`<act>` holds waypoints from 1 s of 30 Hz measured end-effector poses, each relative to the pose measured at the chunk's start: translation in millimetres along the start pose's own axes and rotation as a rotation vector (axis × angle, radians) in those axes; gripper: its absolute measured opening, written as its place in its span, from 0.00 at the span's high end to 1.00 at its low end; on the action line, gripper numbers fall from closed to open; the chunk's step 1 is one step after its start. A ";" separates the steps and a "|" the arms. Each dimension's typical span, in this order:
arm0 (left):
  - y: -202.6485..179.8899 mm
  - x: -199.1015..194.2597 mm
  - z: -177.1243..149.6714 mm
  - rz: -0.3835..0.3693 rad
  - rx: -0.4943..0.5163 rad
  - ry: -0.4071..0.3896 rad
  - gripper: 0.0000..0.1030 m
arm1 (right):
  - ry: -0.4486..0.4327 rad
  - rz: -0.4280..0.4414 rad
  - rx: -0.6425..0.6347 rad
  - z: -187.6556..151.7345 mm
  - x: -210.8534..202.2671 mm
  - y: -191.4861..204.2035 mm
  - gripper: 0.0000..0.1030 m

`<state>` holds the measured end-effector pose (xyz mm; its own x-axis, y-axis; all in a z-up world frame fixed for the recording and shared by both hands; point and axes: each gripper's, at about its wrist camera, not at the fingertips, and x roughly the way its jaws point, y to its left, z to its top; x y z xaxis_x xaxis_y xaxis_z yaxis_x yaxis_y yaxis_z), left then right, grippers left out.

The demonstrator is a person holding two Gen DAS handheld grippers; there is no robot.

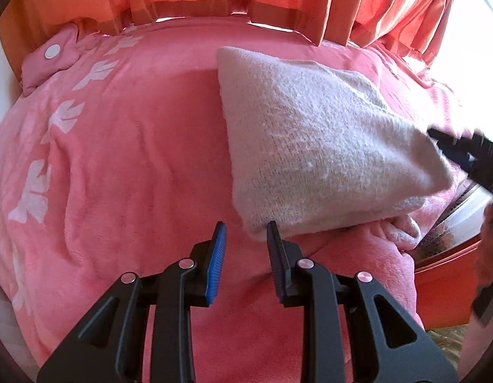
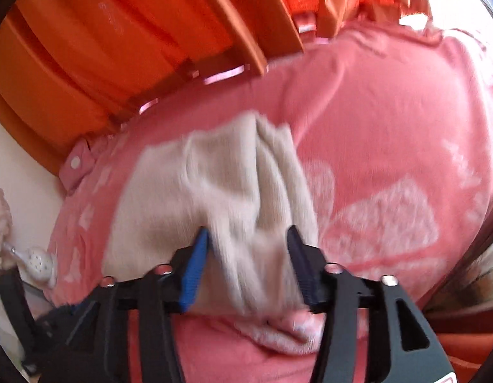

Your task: Fold small clothes

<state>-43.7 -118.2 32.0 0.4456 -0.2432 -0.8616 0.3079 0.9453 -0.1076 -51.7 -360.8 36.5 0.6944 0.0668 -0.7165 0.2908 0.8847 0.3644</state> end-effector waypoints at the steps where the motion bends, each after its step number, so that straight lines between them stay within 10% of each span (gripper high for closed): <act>1: -0.3 0.4 0.0 0.000 -0.004 0.002 0.75 | -0.016 -0.013 0.000 9.5 1.7 0.4 0.45; 10: 11.3 -3.5 1.0 -0.001 -0.030 -0.009 0.70 | 0.217 0.022 0.056 35.8 98.5 9.1 0.43; 11: 13.6 -6.0 1.9 -0.003 -0.036 -0.018 0.70 | 0.213 0.017 0.032 35.5 104.4 15.7 0.53; 12: 16.3 -9.9 3.4 -0.007 -0.042 -0.032 0.70 | 0.206 0.011 0.001 38.4 102.7 23.0 0.83; 13: 19.3 -13.4 4.9 -0.008 -0.049 -0.042 0.70 | 0.173 0.039 -0.025 45.8 91.3 33.9 0.88; 19: 27.5 -31.4 24.8 -0.032 -0.067 -0.114 0.70 | -0.117 0.159 -0.125 73.2 -4.5 67.9 0.90; 24: 16.6 -12.9 40.2 -0.066 -0.059 -0.093 0.70 | 0.172 -0.069 -0.061 24.3 108.1 6.6 0.89; 30: -1.5 -1.6 45.9 -0.088 -0.024 -0.075 0.70 | -0.001 0.012 -0.003 29.5 17.0 14.4 0.87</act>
<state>-6.3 -129.2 56.3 0.4798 -0.3399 -0.8089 0.3284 0.9245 -0.1937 -16.3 -360.6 47.1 0.6987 0.0765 -0.7113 0.2804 0.8854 0.3707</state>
